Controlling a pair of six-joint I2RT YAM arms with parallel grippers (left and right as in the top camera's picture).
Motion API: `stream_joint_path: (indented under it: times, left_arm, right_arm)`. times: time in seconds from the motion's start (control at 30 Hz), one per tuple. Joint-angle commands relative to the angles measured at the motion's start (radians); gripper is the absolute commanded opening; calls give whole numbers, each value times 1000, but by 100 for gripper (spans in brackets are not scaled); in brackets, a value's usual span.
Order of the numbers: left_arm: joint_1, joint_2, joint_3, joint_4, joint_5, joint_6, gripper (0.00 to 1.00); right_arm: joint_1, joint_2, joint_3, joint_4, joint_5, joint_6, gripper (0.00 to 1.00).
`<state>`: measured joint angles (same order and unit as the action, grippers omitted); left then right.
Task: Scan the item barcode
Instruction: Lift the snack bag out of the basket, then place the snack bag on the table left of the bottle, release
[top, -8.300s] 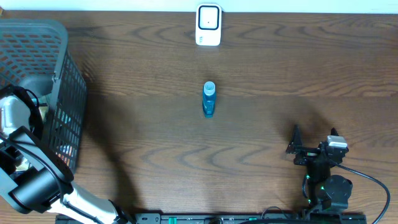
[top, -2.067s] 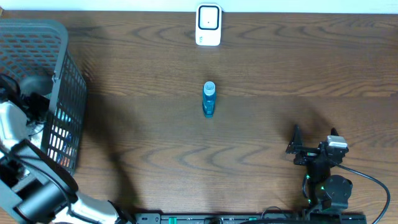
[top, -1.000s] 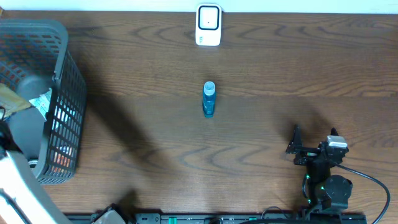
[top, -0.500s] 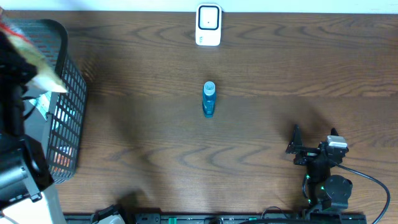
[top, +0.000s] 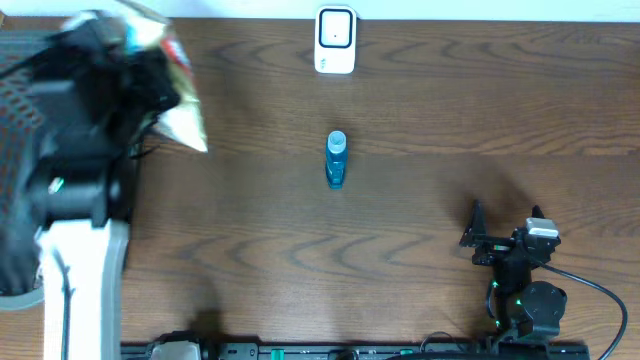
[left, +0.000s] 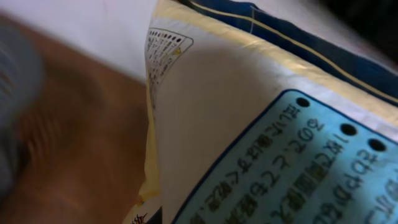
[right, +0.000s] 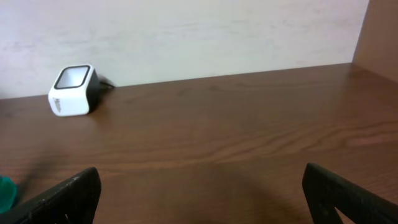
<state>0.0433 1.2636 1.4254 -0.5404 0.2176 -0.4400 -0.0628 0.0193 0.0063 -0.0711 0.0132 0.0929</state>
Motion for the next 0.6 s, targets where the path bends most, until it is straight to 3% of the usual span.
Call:
stream_joint_path:
  times: [0.0, 0.43, 0.57]
  left_arm:
    - [-62, 85, 0, -14, -75, 16, 7]
    - [-233, 454, 0, -27, -314, 16, 8]
    - [-254, 563, 0, -27, -327, 16, 7]
  right_arm:
    - [5, -1, -1, -6, -8, -12, 99]
    - [5, -1, -1, -6, -9, -12, 99]
    - [5, -1, -1, -6, -9, -12, 99]
